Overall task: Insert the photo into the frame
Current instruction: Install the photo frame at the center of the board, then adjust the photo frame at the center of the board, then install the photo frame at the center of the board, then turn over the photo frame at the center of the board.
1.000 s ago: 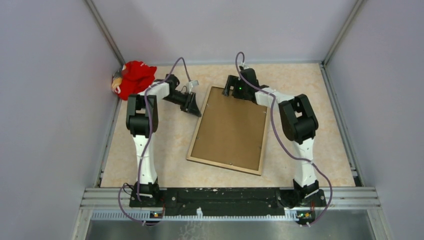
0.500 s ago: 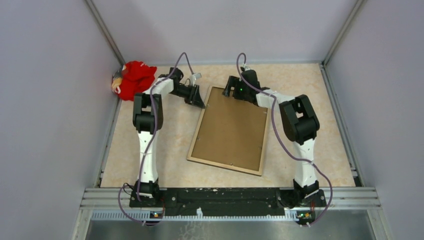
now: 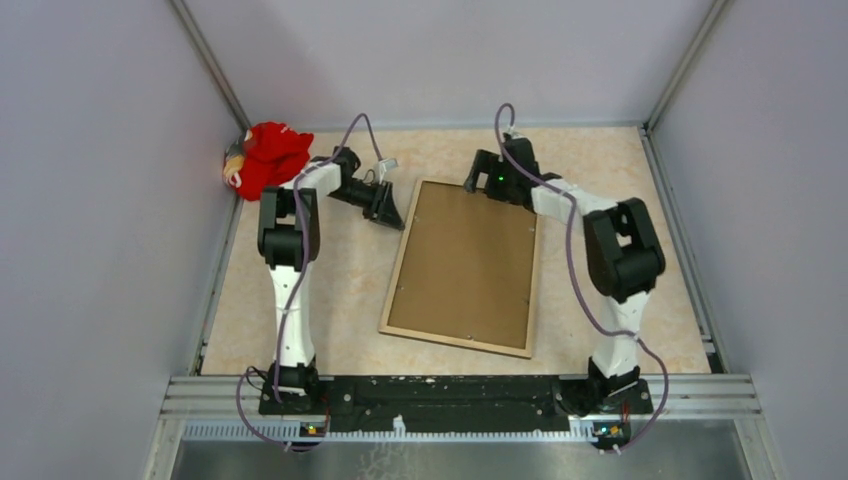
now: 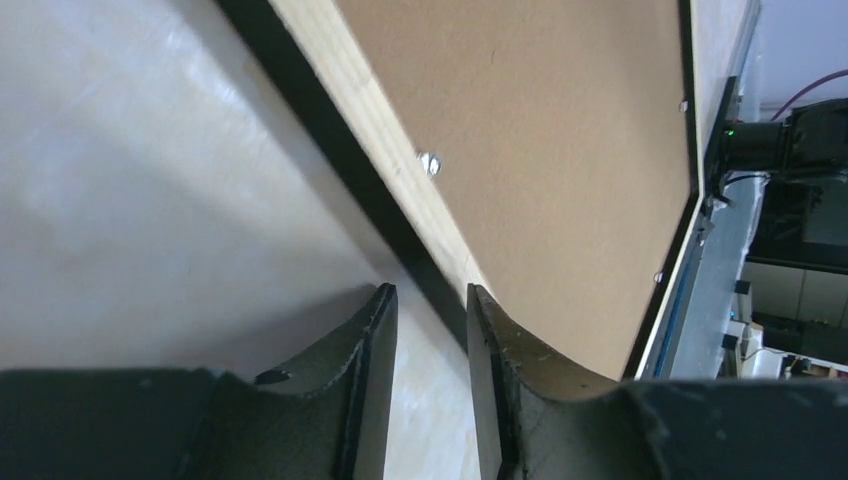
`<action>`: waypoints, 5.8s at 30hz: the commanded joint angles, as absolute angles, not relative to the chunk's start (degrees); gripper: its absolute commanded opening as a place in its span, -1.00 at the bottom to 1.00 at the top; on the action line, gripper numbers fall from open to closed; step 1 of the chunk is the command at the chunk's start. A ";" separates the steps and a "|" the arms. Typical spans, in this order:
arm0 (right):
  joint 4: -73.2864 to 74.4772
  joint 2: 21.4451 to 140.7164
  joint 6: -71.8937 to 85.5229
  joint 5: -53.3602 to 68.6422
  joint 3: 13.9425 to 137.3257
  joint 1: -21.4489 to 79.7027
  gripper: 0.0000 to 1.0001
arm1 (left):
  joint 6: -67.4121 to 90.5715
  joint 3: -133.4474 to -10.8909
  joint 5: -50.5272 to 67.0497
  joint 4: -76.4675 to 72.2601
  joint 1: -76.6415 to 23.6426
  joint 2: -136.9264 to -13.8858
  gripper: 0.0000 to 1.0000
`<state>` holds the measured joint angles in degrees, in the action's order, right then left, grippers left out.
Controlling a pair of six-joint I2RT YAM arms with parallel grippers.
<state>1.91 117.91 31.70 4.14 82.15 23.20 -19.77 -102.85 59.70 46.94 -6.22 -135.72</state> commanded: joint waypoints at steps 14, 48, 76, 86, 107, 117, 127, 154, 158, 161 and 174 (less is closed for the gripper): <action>3.17 100.95 37.26 -0.94 61.36 9.58 0.97 | -38.23 -78.71 44.47 51.33 -7.49 -116.89 -0.19; 15.38 127.88 34.44 22.65 114.93 29.19 0.96 | -51.63 -76.22 49.21 71.76 -25.58 -104.25 0.32; 8.53 81.73 35.73 10.55 52.06 24.48 0.97 | -36.58 -107.26 49.05 62.13 3.85 -134.20 -0.39; 0.98 92.10 38.29 17.90 57.94 28.68 0.92 | -48.60 -79.57 50.37 64.49 0.22 -120.06 -0.39; -12.80 115.75 45.77 20.49 73.38 41.17 0.66 | -36.85 -86.95 61.04 58.43 -1.44 -128.72 -0.31; -12.95 120.77 47.00 19.91 78.19 42.86 0.59 | -36.04 -85.17 60.93 56.43 -1.41 -129.11 -0.35; -11.73 123.84 47.37 19.40 80.97 43.63 0.56 | -35.62 -84.11 60.07 55.31 -1.41 -128.67 -0.38; -12.24 123.82 48.59 21.86 81.54 44.00 0.55 | -35.55 -84.99 59.39 55.46 -1.45 -127.94 -0.39; -5.69 117.59 37.58 19.90 81.09 42.95 0.56 | -36.15 -86.09 59.60 56.96 -1.18 -127.16 -0.33; -0.49 109.48 26.89 16.30 76.15 42.97 0.60 | -36.51 -87.39 59.68 58.09 -0.76 -126.23 -0.21; 10.11 77.09 2.99 7.61 42.51 52.55 0.41 | -40.07 -89.84 57.72 63.81 1.50 -116.11 0.97</action>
